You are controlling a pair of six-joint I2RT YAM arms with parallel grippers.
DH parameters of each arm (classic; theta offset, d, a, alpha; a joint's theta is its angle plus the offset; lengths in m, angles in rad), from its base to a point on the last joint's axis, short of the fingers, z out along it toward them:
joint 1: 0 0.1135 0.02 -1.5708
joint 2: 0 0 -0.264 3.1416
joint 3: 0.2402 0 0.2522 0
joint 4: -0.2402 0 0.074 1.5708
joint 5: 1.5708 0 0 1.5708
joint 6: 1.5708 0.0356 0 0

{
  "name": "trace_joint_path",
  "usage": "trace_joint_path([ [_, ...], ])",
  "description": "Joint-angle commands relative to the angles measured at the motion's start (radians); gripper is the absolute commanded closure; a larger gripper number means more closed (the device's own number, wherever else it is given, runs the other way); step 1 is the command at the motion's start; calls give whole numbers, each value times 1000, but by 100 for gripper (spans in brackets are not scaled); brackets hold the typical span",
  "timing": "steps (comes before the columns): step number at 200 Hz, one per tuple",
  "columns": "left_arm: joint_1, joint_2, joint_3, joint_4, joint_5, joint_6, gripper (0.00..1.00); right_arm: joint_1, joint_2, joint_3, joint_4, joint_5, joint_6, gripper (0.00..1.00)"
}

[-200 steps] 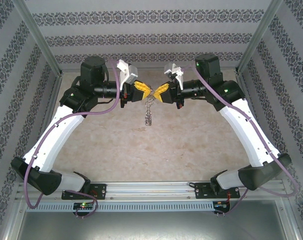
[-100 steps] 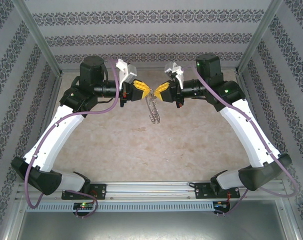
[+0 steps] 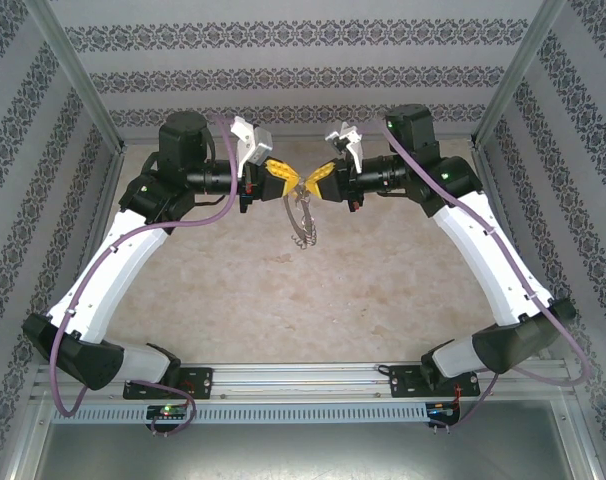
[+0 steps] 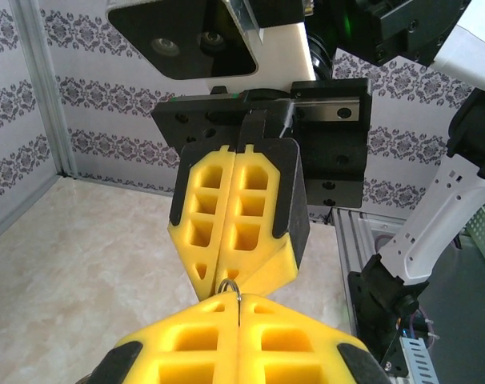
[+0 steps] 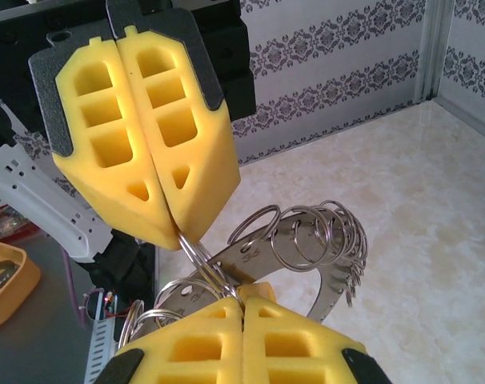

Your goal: Put the keys on the keyring

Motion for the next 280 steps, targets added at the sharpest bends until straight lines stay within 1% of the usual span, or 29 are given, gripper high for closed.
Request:
trace_joint_path([
  [1, 10, -31, 10, 111, 52, -19, 100, -11, 29, 31, -33, 15, 29, 100],
  [106, 11, -19, 18, 127, 55, -24, 100, 6, 76, 67, -70, -41, 58, 100],
  [183, 11, -15, 7, 148, 60, -43, 100, 19, 107, 79, -13, -150, 91, 100],
  [210, 11, -17, 3, 143, 47, -43, 100, 20, 99, 77, -21, -110, 72, 100],
  [231, 15, -22, -4, 109, 27, -34, 100, 10, 80, 54, -30, -43, 58, 100],
  [260, 35, -58, -70, 114, -6, -51, 100, -14, 48, 1, -20, 59, 77, 100],
  [275, 41, -72, -95, 99, -33, -50, 100, -30, 41, -21, -24, 137, 112, 93],
  [280, 42, -76, -106, 98, -41, -52, 100, -34, 40, -28, -19, 166, 133, 88],
])
